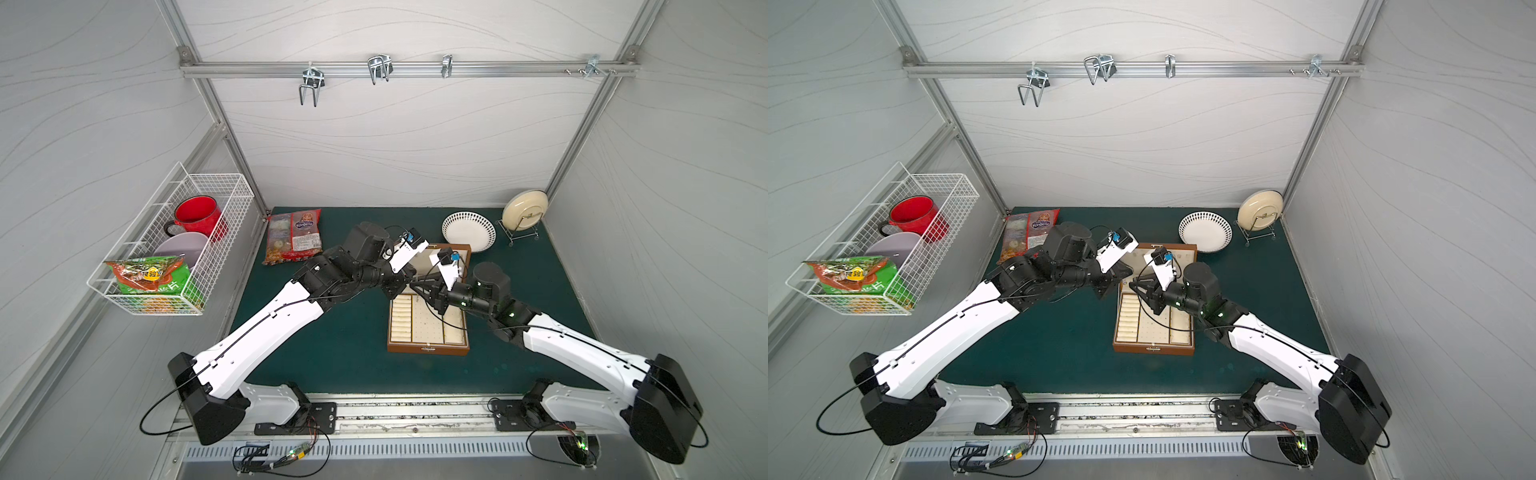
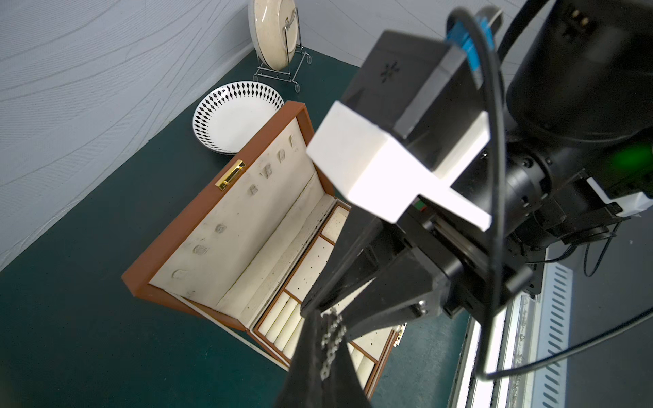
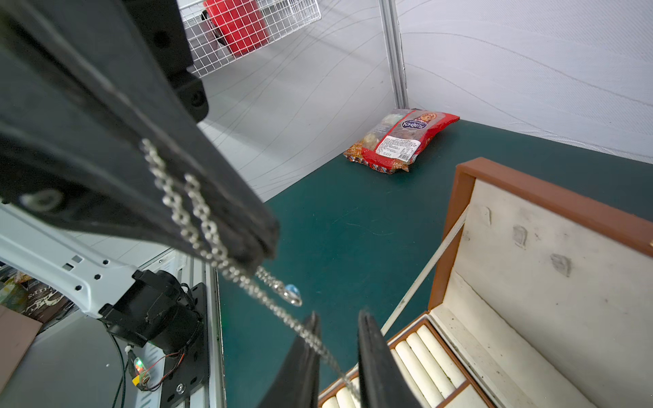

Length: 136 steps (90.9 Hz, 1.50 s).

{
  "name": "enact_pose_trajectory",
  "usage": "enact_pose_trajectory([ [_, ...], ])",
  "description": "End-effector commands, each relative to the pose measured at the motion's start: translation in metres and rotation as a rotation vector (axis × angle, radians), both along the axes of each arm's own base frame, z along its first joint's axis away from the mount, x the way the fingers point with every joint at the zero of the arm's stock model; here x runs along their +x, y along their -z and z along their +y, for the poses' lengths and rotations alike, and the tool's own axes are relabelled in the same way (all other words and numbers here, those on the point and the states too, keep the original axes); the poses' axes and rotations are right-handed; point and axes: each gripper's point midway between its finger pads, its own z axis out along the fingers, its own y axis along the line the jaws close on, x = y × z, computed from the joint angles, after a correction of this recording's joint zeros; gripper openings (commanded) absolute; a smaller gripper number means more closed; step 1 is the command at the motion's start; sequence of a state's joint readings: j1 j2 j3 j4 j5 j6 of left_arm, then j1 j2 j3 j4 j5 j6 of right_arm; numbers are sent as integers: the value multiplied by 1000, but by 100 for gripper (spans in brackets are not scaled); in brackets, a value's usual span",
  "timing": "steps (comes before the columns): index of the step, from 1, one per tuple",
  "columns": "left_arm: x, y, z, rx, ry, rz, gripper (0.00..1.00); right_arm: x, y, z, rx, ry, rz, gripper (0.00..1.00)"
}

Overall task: Put jewelry chain into jewelry box
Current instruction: Hang the necklace on the jewelry box clasp.

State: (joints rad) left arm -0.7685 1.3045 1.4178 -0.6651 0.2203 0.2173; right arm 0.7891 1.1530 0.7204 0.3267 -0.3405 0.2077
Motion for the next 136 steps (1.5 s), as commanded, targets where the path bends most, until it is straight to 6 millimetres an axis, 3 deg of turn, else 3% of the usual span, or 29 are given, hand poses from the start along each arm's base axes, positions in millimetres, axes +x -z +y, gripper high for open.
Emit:
enact_pose_trajectory([
  [1, 1, -23, -5, -44, 20, -53, 0, 2, -16, 2, 27, 1, -50, 22],
  [18, 2, -21, -4, -32, 12, -58, 0, 2, -15, 0, 20, 10, -45, 13],
  [25, 3, -19, -2, -25, 5, -63, 0, 3, -14, -2, 15, 16, -43, 0],
  [40, 8, -11, 1, -13, -20, -77, 0, 5, -11, -6, -7, 30, -26, 0],
  [55, 16, 10, 4, 4, -63, -65, 0, 15, -4, -15, -55, 44, 47, 0],
  [75, 32, 32, 3, -44, -124, -15, 0, 24, 17, -19, -144, 19, 142, 0],
  [108, 71, 63, 0, -71, -207, 33, 0, 46, 47, -15, -255, 37, 211, 0],
  [136, 103, 81, 0, -82, -269, 39, 0, 76, 48, -25, -244, 118, 236, 0],
])
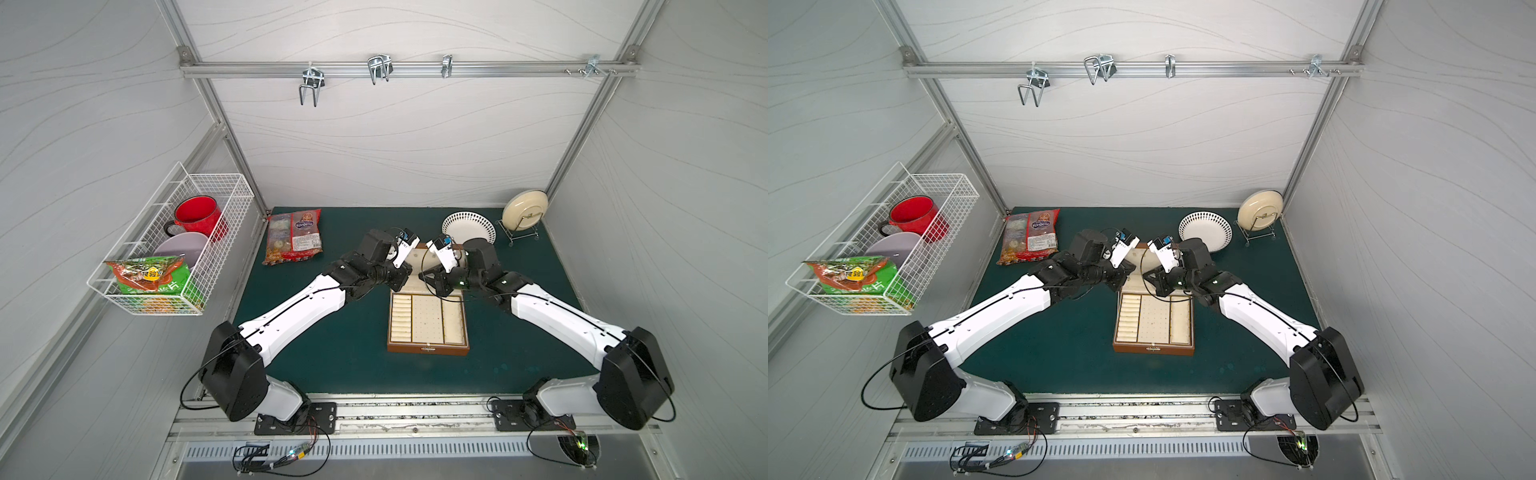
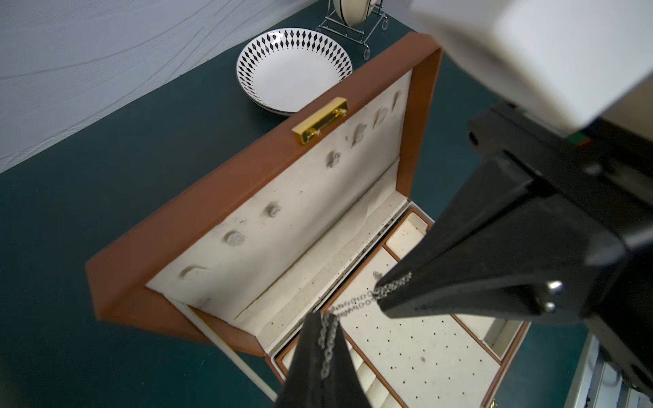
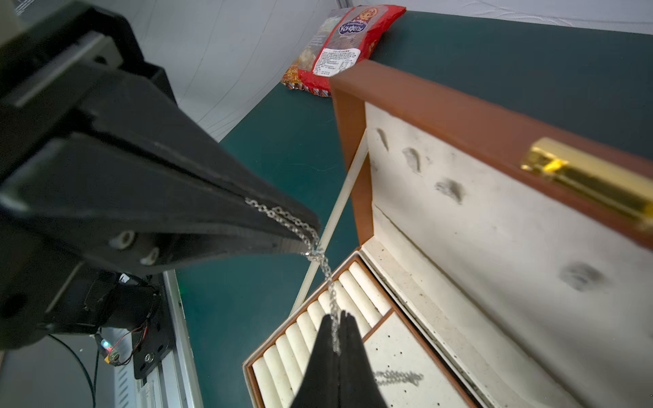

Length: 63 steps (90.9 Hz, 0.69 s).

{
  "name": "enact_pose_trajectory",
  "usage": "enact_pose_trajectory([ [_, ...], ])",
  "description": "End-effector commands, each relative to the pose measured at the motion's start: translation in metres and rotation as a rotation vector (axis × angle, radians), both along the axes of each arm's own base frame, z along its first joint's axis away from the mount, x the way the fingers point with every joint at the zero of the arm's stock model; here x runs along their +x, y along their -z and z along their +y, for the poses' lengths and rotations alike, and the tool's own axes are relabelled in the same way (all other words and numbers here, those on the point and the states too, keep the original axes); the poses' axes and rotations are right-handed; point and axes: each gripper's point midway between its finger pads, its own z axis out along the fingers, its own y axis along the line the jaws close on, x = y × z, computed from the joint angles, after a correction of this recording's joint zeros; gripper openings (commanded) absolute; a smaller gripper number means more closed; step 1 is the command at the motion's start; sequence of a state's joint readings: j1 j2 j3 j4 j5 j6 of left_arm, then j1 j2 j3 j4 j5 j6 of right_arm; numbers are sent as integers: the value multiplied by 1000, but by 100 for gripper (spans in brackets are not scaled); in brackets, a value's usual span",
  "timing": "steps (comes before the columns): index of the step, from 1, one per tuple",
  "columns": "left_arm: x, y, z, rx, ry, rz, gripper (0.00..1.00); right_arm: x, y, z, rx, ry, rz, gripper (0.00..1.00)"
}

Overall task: Put jewelry chain into jewelry box
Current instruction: Hang the necklace on the jewelry box clasp.

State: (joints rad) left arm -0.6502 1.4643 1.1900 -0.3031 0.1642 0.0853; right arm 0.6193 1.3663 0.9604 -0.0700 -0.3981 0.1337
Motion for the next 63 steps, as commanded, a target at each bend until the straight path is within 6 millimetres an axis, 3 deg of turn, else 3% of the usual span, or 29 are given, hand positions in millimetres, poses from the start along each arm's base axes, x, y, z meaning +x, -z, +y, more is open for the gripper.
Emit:
enact_pose_trajectory([
  [1, 23, -13, -6, -55, -32, -51, 0, 14, -4, -1, 1, 29, 4, 0],
  [32, 55, -9, -5, -66, -98, -47, 0, 44, -1, -4, -11, 97, 34, 0],
  [63, 68, -11, -5, -72, -128, -40, 0, 59, -1, -8, 0, 145, 40, 0],
])
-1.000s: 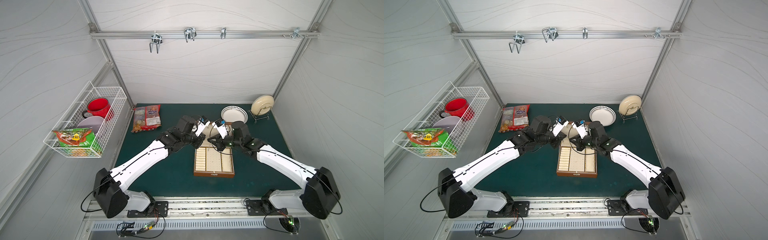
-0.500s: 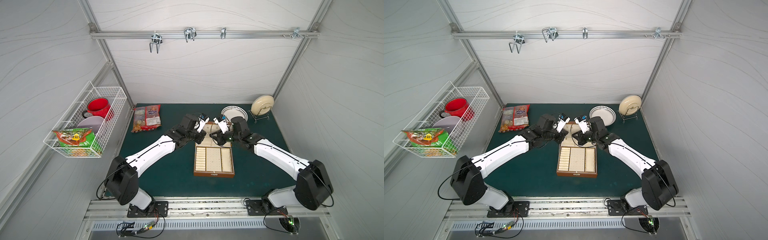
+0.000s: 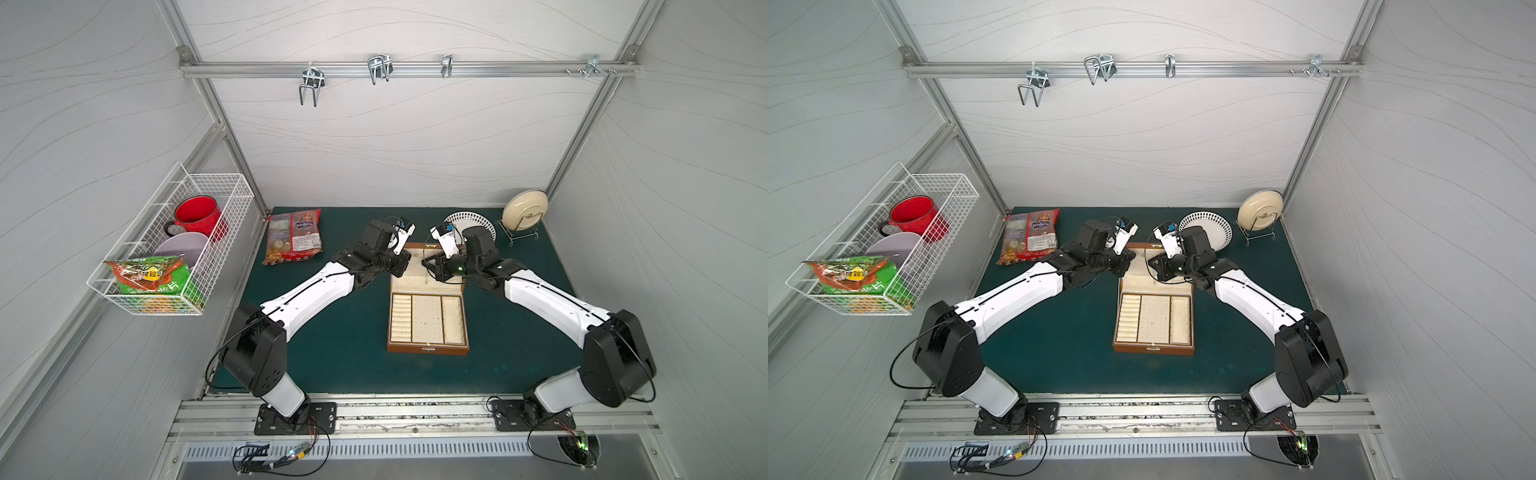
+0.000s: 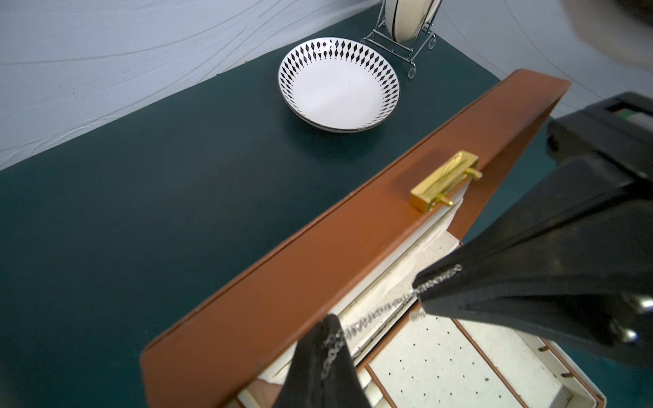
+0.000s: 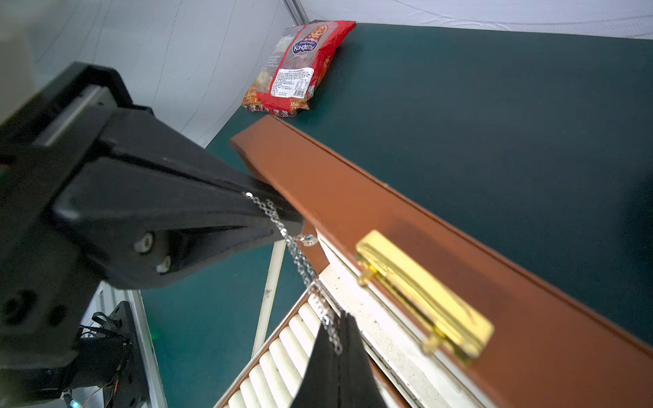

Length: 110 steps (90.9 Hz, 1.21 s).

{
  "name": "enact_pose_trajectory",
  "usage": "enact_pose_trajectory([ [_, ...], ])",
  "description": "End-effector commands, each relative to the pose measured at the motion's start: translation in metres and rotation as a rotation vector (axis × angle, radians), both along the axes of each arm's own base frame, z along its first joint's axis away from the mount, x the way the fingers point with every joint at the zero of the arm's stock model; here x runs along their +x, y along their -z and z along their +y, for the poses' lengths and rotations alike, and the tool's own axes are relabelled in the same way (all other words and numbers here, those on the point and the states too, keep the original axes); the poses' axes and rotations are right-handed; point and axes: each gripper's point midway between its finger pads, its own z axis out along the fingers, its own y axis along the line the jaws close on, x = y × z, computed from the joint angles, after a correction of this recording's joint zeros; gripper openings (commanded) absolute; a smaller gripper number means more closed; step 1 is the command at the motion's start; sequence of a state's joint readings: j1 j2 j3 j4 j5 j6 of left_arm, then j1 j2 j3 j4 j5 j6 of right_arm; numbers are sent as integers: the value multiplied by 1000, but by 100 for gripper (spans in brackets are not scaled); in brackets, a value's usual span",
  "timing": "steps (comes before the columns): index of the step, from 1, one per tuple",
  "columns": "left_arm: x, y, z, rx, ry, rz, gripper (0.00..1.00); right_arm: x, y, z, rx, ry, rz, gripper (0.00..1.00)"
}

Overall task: Put jewelry chain into jewelry box
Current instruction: Hang the necklace on the jewelry box clasp.

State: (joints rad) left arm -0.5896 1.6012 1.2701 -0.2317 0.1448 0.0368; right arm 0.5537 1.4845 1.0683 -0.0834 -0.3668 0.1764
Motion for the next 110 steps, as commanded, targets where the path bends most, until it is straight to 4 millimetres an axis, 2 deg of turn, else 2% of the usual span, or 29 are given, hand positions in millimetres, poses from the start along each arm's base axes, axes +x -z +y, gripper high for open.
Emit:
enact_pose_trajectory([
  [1, 18, -20, -7, -42, -25, -49, 0, 12, -5, 0, 10, 35, -4, 0],
  [79, 34, -17, -3, -71, -149, 18, 0, 33, -6, -4, 32, 150, 37, 0],
  [110, 35, -9, -6, -137, -200, 82, 0, 35, -7, 3, 56, 160, 50, 0],
])
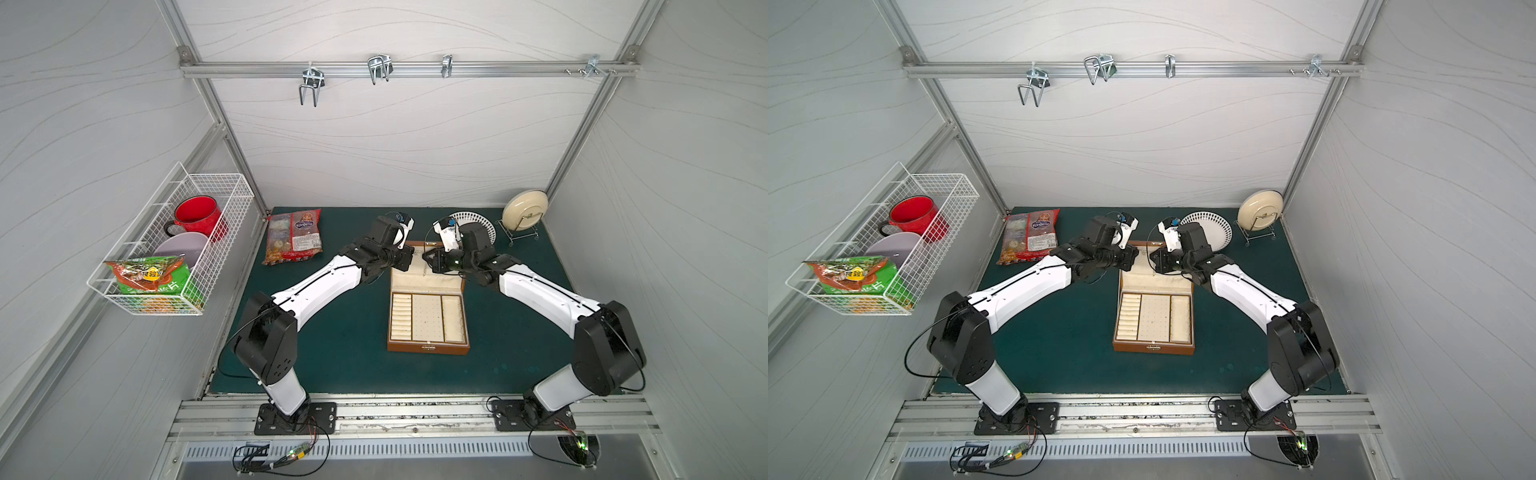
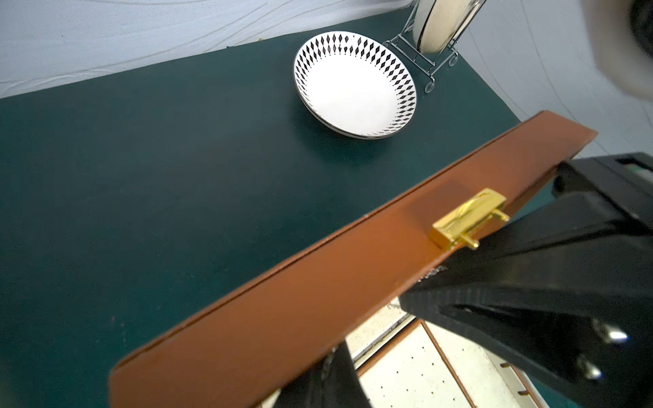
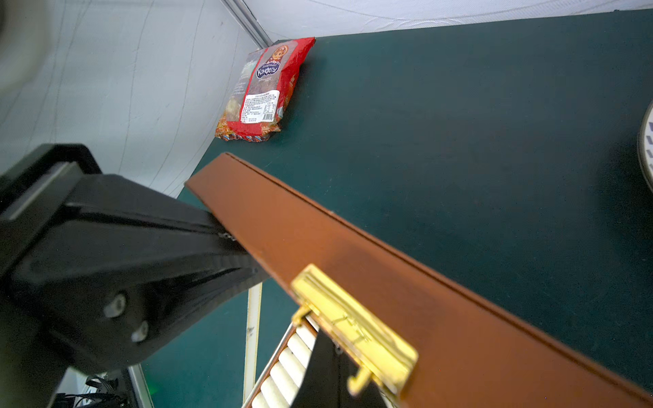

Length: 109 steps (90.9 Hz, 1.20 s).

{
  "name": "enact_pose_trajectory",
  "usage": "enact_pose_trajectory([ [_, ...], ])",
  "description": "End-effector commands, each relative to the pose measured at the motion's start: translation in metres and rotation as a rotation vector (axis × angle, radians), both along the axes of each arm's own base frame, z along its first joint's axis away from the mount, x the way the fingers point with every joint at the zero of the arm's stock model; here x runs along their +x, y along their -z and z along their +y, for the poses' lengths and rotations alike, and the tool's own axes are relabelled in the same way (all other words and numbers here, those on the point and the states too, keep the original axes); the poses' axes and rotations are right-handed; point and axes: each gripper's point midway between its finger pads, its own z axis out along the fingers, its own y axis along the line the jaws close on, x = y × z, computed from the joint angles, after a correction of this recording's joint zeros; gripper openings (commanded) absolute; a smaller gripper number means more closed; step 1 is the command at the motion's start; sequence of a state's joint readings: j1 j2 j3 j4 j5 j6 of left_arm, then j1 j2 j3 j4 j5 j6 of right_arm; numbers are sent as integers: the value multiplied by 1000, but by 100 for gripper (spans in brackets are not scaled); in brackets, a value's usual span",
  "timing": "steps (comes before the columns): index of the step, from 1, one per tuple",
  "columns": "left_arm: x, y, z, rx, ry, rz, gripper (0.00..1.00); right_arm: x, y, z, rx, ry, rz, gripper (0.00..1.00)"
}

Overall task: Put jewelry chain into jewelry box
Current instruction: Hang the necklace on the jewelry box clasp.

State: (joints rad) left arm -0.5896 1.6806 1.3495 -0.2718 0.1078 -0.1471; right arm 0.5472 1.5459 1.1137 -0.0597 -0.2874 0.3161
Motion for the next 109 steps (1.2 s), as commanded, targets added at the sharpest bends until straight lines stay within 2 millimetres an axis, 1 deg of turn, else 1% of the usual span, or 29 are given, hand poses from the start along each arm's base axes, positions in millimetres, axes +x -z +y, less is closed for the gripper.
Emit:
enact_pose_trajectory([
  [1, 19, -20, -3, -68, -67, -41, 0, 9, -12, 6, 25, 17, -27, 0],
  [22, 24, -19, -6, -92, -96, -14, 0, 14, -13, 6, 27, 56, -26, 0],
  [36, 24, -7, -5, -75, -116, 17, 0, 12, -5, 10, 14, 56, -11, 0],
  [50, 23, -2, -4, -67, -119, 28, 0, 11, 1, 12, 4, 51, -3, 0],
  [62, 18, 8, -1, -48, -116, 53, 0, 8, 3, 11, -3, 49, 5, 0],
  [79, 9, 14, 2, -46, -107, 72, 0, 2, 6, 8, -12, 42, 18, 0],
  [100, -1, 19, 2, -50, -89, 110, 0, -9, 5, 6, -10, 15, 31, 0],
  [109, -2, 21, 3, -47, -90, 115, 0, -11, 11, 8, -12, -2, 58, 0],
])
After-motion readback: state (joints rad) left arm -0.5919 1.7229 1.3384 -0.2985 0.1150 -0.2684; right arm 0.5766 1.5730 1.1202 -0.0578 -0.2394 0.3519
